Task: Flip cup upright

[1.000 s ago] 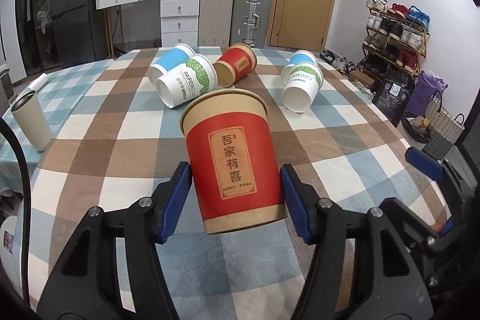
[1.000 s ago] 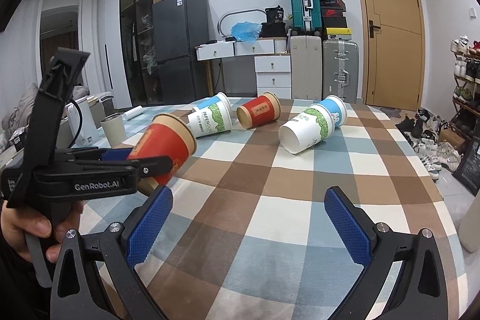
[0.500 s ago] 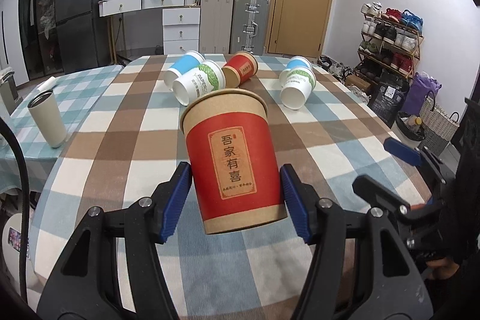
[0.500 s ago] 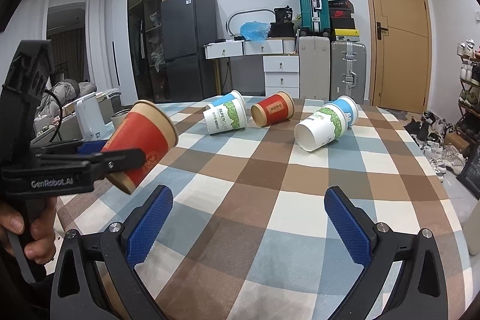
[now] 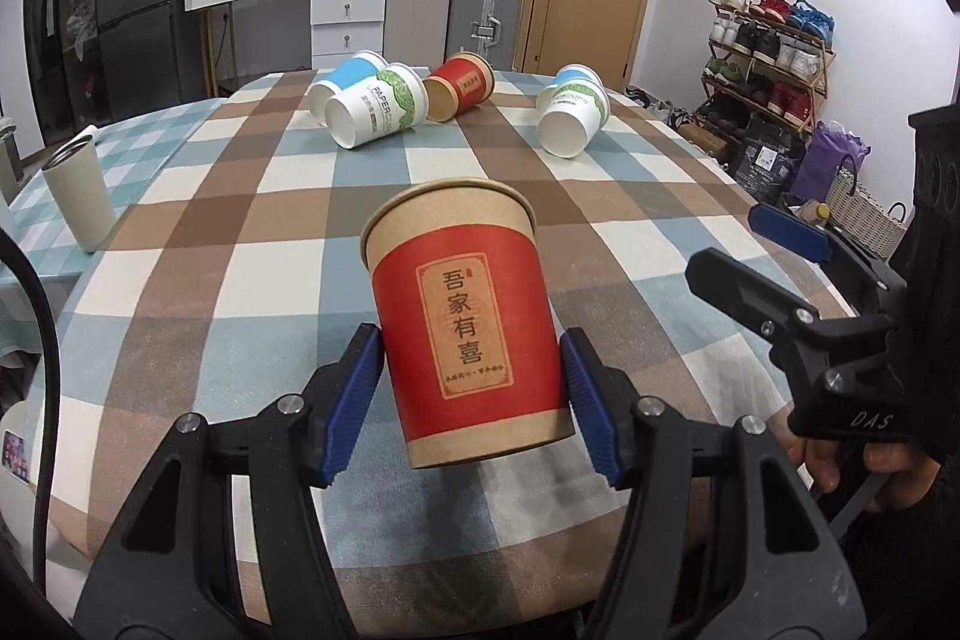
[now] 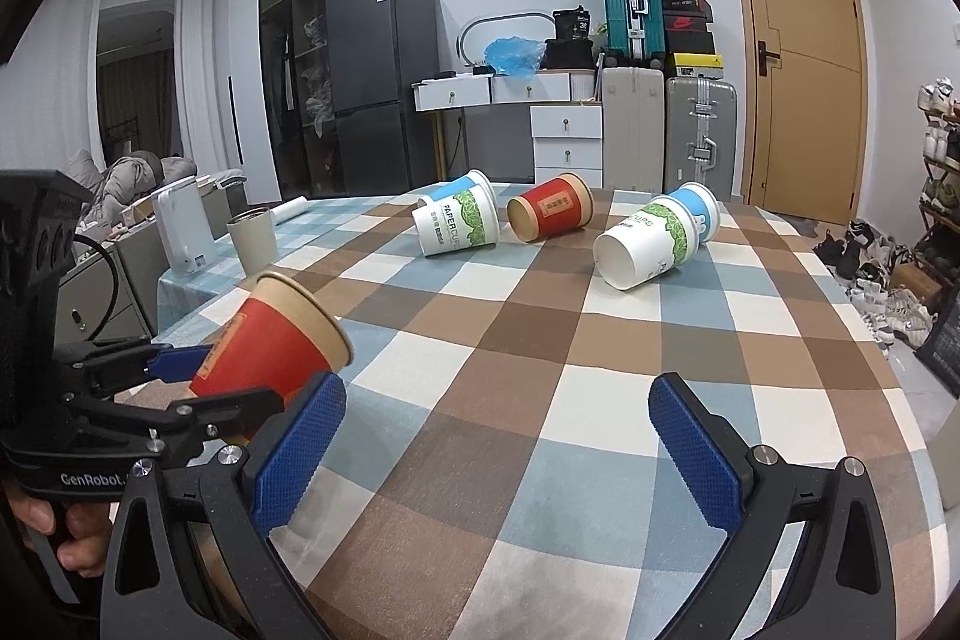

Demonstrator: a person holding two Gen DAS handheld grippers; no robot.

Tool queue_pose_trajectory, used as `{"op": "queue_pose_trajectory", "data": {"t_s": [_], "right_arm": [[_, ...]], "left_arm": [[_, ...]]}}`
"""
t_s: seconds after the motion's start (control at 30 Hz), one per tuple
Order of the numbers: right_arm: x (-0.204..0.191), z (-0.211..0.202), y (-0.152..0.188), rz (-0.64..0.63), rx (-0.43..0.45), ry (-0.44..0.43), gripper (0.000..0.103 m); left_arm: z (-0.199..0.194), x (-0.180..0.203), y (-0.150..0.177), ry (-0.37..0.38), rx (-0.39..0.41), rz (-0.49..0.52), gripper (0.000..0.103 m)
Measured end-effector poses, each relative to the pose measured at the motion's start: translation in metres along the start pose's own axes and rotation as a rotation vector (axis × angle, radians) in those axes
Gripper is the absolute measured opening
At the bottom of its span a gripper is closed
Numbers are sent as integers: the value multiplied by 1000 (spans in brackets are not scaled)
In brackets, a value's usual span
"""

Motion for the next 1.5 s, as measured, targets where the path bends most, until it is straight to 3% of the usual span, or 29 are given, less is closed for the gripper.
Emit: {"op": "queue_pose_trajectory", "data": {"t_s": [0.67,0.73,1.07,1.5], "right_arm": [[6,1,1,17,2,1,103],[6,1,1,16,2,2,103],[4,1,1,12,-14,2,103],[-9,8,-10,52,-79,-36,103]], "left_arm": [[20,11,9,20,-44,-1,58],[20,10,8,24,-38,-2,61],[6,-5,-3,14,35,-20,103],[-9,-37,-15,-14,136,-26,103]]}}
Point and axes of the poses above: each gripper's, at about its wrist camera, not at the fingertips, and z roughly the way its jaws point, x to its right, y to its underside, the point moved 2 cm from there along z, roughly the way its jaws point, and after that the axes turned 5 degrees about -y, right-handed, at the moved point
